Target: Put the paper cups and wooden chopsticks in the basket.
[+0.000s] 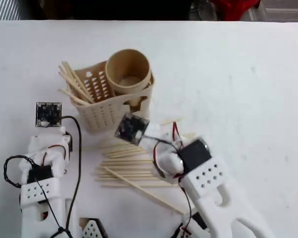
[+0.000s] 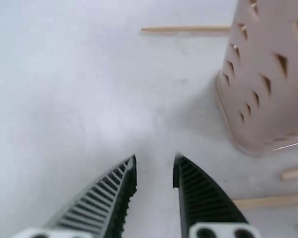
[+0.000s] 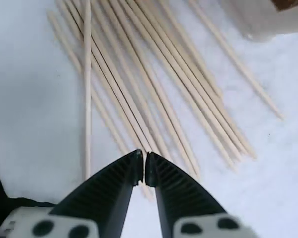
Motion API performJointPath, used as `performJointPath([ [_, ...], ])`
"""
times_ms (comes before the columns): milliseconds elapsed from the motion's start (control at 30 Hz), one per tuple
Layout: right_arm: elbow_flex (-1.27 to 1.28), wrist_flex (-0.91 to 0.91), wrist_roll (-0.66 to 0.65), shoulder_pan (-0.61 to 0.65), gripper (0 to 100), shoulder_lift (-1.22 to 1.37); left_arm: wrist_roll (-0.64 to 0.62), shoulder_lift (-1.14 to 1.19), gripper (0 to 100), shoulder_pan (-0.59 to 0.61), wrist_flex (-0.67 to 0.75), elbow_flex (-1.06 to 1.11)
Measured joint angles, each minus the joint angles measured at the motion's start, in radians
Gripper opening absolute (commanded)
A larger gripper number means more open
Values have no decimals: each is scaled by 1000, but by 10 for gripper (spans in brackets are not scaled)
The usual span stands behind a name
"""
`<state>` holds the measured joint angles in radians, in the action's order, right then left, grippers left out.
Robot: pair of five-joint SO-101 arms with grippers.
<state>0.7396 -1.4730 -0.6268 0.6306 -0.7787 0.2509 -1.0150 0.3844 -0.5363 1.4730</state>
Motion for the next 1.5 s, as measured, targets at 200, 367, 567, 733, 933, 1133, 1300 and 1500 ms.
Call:
performJointPath([
  [200, 173, 71, -31, 0, 26, -61, 0, 0, 142, 0, 0, 0],
  [367, 242, 124, -17, 74, 149, -64, 0, 0, 142, 0, 0, 0],
  [567, 288, 215, 20, 224, 160, -55, 0, 0, 142, 0, 0, 0],
  [733, 361, 387, 80, 230, 159, 74, 0, 0, 142, 0, 0, 0],
  [933, 370, 548, 147, 236, 159, 221, 0, 0, 142, 0, 0, 0],
  [1133, 385, 635, 167, 232, 125, 319, 0, 0, 142, 0, 0, 0],
  [1300, 361, 655, 173, 224, 45, 394, 0, 0, 142, 0, 0, 0],
  [1500, 351, 643, 173, 169, 95, 371, 0, 0, 142, 0, 0, 0],
])
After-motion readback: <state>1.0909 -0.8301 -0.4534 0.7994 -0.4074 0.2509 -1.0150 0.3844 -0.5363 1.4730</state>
